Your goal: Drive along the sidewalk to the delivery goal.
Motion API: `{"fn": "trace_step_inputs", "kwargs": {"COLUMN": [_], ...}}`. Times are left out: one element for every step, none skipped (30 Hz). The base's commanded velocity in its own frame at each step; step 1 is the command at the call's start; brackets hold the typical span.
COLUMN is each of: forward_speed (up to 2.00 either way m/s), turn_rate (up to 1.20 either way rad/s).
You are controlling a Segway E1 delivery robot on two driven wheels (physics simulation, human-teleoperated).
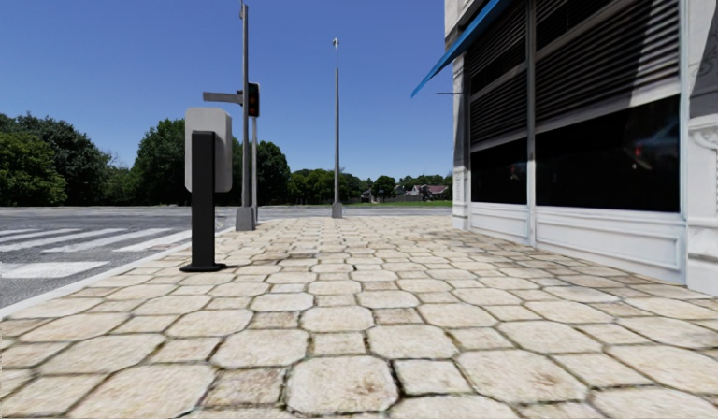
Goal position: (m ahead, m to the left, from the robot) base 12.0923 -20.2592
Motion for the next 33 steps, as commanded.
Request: {"fn": "trace_step_inputs", "kwargs": {"forward_speed": [2.0, 2.0, 2.0, 2.0, 2.0, 2.0, 2.0, 2.0, 2.0, 2.0, 2.0, 2.0, 2.0, 2.0, 2.0, 2.0, 2.0, 2.0, 2.0, 2.0, 2.0, 2.0, 2.0, 2.0, 2.0, 2.0, 2.0, 2.0, 2.0, 2.0, 2.0, 2.0, 2.0], "turn_rate": [0.0, 0.0, 0.0, 0.0, 0.0, 0.0, 0.0, 0.0, 0.0, 0.0, 0.0, 0.0, 0.0, 0.0, 0.0, 0.0, 0.0, 0.0, 0.0, 0.0, 0.0, 0.0, 0.0, 0.0, 0.0, 0.0, 0.0, 0.0, 0.0, 0.0, 0.0, 0.0, 0.0]}}
